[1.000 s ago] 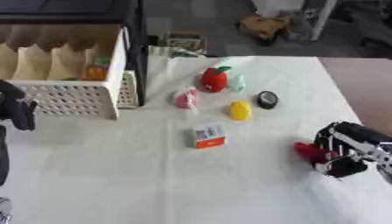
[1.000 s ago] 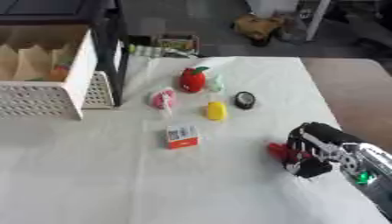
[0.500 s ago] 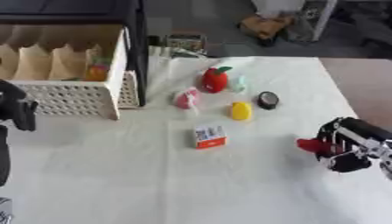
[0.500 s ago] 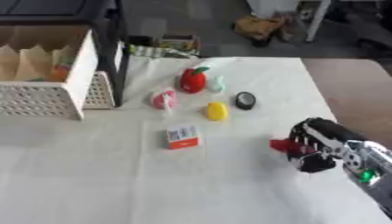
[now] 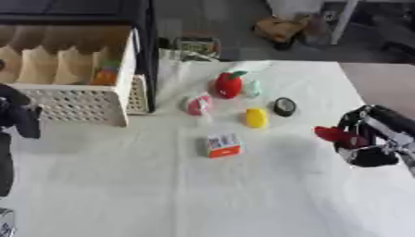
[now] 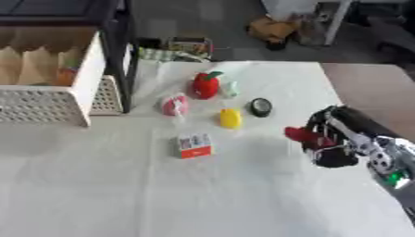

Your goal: Pick up objects from table and place into drawer.

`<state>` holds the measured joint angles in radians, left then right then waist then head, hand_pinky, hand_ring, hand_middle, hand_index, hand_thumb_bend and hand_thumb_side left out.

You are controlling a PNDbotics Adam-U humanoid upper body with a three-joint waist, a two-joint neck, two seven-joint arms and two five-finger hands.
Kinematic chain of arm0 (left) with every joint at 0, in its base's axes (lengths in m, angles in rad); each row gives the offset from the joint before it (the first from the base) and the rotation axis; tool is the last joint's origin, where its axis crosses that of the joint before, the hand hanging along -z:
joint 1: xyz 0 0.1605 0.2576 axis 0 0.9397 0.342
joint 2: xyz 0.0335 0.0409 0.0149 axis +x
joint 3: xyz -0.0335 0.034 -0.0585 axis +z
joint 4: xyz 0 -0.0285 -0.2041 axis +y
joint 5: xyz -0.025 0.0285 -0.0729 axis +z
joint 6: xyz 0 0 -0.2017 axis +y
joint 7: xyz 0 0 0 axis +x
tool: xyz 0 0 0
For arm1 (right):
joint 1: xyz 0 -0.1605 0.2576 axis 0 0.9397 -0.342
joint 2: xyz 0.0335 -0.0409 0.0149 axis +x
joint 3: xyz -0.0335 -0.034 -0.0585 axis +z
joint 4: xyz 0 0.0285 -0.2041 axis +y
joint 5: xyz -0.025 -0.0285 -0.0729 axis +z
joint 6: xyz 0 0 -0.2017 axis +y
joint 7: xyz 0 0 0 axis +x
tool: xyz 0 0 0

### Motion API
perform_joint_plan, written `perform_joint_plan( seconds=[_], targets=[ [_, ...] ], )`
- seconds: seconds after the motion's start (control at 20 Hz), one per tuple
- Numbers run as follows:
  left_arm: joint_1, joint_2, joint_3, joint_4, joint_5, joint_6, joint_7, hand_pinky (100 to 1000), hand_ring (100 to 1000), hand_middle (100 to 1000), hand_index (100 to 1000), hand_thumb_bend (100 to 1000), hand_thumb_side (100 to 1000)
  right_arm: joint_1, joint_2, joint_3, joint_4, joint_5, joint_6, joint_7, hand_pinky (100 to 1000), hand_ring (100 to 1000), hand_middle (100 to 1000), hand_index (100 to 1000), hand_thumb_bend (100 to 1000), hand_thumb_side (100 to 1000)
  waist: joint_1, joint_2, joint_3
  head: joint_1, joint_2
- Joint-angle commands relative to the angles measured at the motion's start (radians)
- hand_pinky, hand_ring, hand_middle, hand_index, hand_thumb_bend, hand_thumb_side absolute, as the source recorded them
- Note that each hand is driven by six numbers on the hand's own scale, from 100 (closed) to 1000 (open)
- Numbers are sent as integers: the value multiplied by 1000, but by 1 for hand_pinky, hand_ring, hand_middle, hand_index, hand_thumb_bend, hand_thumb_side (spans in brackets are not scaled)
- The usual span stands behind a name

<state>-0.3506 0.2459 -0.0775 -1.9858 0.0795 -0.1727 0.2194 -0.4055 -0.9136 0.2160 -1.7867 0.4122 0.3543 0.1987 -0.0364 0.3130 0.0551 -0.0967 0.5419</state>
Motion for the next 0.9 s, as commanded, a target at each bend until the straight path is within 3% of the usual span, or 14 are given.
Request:
perform_joint_plan(
  seconds=[0.05, 0.6, 0.9],
  targets=[
    [-10, 14, 4, -14, 7, 1, 1, 218, 232, 424, 782, 100, 672, -29, -67, -32, -68, -25, 6, -26, 386, 377, 385, 481, 100, 100, -3, -23, 1, 11, -15],
    [-22, 25, 0, -14, 19, 3, -3, 220, 237, 423, 782, 100, 672, -193, -112, -34, -202, -85, 18, -42, 390, 370, 375, 464, 100, 104, -20, -36, 11, 26, -23],
    [-30, 29, -5, -14, 26, 8, -7, 221, 239, 423, 782, 100, 672, -344, -62, 0, -195, -99, 25, -7, 390, 367, 373, 462, 100, 115, -32, -46, 18, 26, -28]
  ],
)
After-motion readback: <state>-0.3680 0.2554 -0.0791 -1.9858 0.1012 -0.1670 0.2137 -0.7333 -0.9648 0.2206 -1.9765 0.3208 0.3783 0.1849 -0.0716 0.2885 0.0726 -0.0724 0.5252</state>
